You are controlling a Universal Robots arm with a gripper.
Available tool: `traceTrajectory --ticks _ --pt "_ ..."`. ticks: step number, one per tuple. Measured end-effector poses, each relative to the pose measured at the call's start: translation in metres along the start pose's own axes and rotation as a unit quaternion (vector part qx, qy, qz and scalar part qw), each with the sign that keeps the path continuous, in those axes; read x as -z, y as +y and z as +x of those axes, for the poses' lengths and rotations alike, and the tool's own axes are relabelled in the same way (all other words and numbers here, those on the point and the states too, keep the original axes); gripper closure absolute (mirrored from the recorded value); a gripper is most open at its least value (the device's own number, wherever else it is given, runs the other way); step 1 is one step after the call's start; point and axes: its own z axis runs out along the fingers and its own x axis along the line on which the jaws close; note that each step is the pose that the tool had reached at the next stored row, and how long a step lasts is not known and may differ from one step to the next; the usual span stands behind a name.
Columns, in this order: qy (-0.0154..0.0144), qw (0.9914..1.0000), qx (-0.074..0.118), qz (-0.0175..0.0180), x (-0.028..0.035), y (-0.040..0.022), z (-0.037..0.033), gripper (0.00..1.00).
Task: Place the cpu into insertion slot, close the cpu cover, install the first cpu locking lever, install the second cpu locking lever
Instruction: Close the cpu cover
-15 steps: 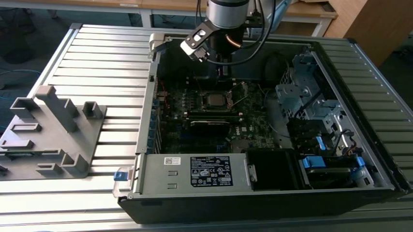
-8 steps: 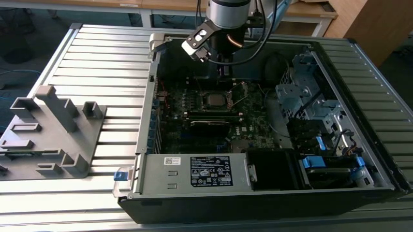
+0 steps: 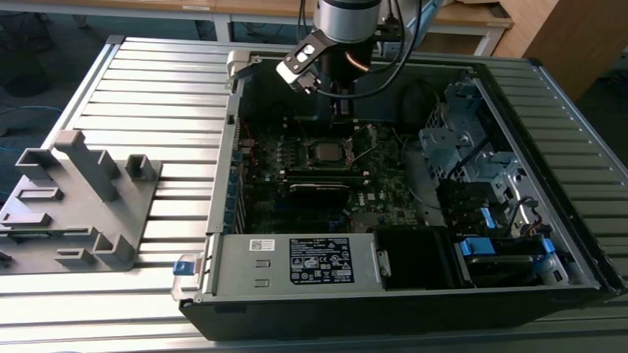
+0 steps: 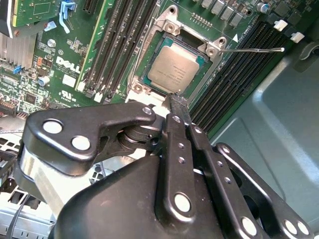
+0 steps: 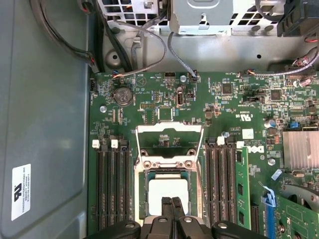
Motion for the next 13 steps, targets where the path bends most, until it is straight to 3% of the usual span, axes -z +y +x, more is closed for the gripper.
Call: traceTrajectory --ticks 13 --pt "-0.0002 1.00000 0.000 0.0001 0.0026 0.0043 0.0001 0.90"
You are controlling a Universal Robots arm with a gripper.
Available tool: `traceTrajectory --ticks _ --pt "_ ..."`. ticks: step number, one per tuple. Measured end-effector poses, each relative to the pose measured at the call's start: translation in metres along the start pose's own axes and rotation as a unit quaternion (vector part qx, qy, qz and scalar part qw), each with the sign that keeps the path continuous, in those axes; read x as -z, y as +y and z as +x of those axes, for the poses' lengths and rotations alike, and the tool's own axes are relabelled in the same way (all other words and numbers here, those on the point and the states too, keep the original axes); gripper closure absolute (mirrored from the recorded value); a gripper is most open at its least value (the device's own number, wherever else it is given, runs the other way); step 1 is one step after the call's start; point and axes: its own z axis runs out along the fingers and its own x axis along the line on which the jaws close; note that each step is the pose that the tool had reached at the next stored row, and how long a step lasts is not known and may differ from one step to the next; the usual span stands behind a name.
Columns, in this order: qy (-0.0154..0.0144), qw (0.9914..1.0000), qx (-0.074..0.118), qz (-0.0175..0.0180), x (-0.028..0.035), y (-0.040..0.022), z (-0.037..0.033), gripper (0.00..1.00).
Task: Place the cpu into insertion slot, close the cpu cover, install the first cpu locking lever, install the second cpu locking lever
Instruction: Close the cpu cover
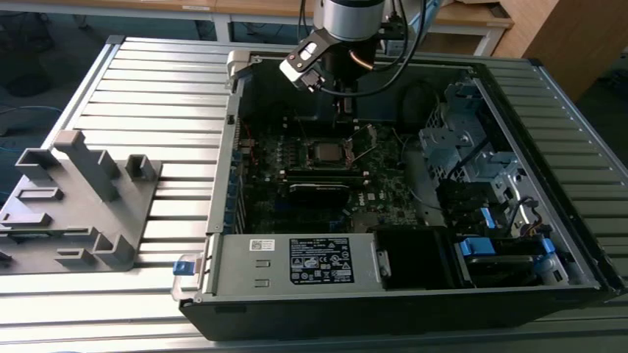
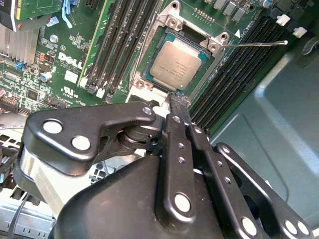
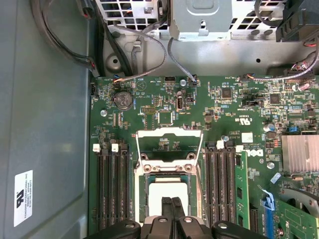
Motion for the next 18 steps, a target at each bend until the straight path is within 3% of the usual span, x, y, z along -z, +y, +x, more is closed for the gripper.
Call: traceTrajectory --ticks 8,18 --pt "0.0002 1.00000 0.000 -0.0001 0.0011 0.0014 0.0000 0.90" --pt "0.0003 1.00000 0.000 -0.0001 0.0002 0.0157 0.0005 0.90"
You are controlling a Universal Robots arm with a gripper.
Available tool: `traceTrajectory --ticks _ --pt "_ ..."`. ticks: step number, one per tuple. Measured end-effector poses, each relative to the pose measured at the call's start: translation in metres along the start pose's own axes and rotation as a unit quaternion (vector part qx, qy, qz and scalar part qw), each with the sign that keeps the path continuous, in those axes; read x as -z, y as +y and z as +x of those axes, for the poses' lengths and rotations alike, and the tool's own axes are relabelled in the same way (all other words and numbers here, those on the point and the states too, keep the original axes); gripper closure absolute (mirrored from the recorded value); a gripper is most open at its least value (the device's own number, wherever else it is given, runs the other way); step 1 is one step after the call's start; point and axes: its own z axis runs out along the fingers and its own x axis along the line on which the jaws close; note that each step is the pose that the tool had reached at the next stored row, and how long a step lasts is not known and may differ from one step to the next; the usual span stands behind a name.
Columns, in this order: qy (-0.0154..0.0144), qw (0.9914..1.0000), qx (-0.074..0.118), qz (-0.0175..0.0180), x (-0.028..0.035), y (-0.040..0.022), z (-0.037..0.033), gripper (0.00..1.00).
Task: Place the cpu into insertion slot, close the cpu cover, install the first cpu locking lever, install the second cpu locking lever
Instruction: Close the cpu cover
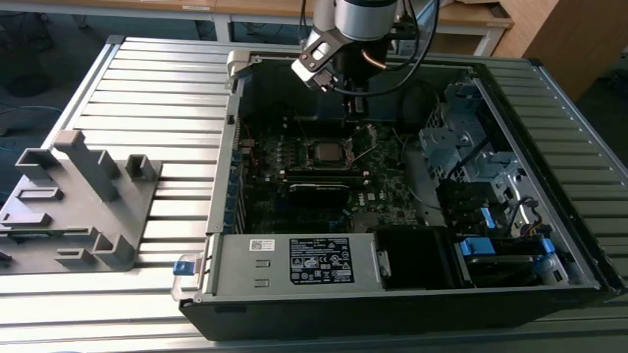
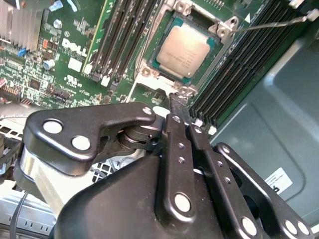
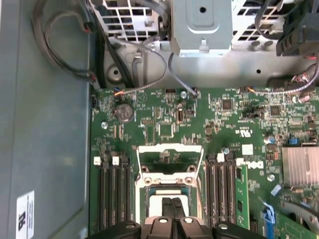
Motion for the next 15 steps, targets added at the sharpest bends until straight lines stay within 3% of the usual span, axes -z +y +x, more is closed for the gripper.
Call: traceTrajectory --ticks 9,15 --pt "0.0000 1.00000 0.000 0.0000 -0.0007 0.0105 0.0003 0.90" --pt "-0.0001 1.00000 0.000 0.0001 -0.0008 0.0106 0.0004 0.90"
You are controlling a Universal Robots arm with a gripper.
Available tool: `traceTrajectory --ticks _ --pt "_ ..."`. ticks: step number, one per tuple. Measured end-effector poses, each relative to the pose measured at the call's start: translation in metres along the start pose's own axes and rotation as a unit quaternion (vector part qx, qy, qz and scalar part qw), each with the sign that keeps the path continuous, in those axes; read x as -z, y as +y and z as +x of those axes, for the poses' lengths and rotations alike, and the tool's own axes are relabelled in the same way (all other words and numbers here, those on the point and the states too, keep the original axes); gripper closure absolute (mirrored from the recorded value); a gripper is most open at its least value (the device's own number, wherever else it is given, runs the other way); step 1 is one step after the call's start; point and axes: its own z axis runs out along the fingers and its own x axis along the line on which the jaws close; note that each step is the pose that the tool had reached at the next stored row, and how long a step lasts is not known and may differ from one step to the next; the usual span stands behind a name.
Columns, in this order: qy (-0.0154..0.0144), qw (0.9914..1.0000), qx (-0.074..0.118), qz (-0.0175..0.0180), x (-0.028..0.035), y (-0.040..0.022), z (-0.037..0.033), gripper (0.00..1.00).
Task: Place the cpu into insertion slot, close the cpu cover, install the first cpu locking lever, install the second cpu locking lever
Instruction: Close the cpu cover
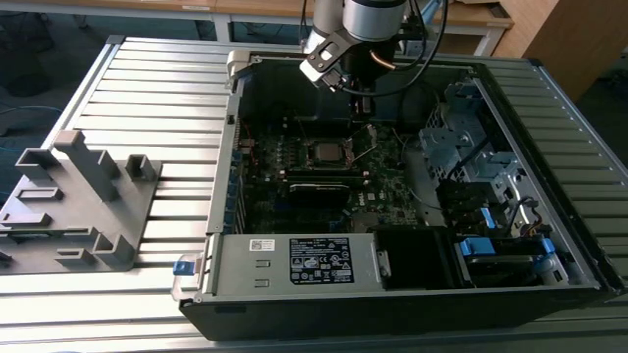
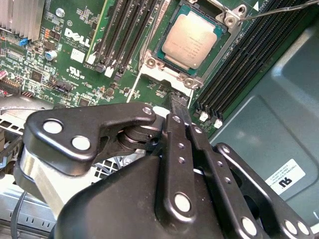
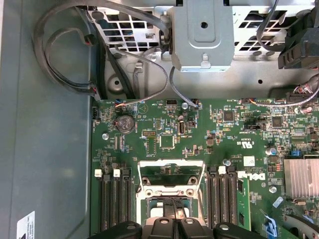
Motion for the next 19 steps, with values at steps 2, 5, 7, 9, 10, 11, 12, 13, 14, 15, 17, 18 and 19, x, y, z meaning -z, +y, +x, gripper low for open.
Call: traceTrajectory --ticks 2,5,7,9,10,11,12,13,14,15,17,18,19 --pt "0.0001 1.00000 0.000 0.0000 -0.0001 0.0000 0.0000 0.90" --pt "0.0002 1.00000 0.000 -0.0001 -0.0003 0.0017 0.0001 0.90" --pt "0.0002 1.00000 0.000 -0.0001 -0.0006 0.0052 0.0002 0.90" --pt "0.0001 1.00000 0.000 -0.0001 -0.0009 0.0103 0.0003 0.90" --pt "0.0001 1.00000 0.000 0.0000 -0.0011 0.0127 0.0004 0.90" --pt "0.0001 1.00000 0.000 0.0000 -0.0012 0.0151 0.0005 0.90" --pt "0.0001 1.00000 0.000 0.0000 -0.0014 0.0175 0.0005 0.90" --pt "0.0000 1.00000 0.000 0.0000 -0.0015 0.0199 0.0006 0.90" --pt "0.0000 1.00000 0.000 0.0000 -0.0016 0.0223 0.0007 0.90" --pt "0.0001 1.00000 0.000 0.0000 -0.0017 0.0235 0.0008 0.90" --pt "0.0001 1.00000 0.000 -0.0001 -0.0018 0.0236 0.0008 0.90" --pt "0.0001 1.00000 0.000 0.0000 -0.0016 0.0236 0.0008 0.90" --pt "0.0001 1.00000 0.000 0.0000 -0.0012 0.0236 0.0008 0.90"
